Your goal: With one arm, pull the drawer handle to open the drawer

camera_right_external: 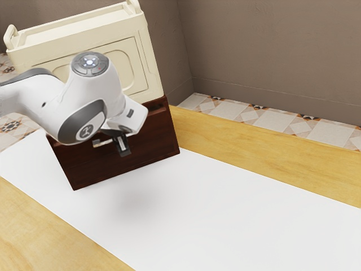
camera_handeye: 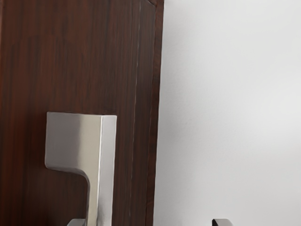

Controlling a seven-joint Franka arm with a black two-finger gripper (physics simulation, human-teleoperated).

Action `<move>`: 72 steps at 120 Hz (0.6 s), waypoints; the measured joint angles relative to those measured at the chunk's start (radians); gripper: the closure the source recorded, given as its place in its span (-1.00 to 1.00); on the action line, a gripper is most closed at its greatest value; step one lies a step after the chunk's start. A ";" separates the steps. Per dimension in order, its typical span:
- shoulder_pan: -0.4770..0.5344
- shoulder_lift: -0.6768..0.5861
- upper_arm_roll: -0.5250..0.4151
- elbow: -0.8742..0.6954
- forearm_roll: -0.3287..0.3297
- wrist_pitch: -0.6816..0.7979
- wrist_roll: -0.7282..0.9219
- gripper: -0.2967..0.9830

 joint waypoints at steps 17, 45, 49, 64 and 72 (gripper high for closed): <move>-0.030 -0.011 -0.011 -0.011 -0.009 -0.009 -0.004 0.06; -0.040 -0.052 -0.020 -0.048 -0.042 -0.021 -0.008 0.05; -0.039 -0.058 -0.019 -0.054 -0.046 -0.022 -0.009 0.05; -0.038 -0.084 -0.020 -0.081 -0.057 -0.024 -0.011 0.06; -0.038 -0.091 -0.022 -0.085 -0.062 -0.027 -0.012 0.06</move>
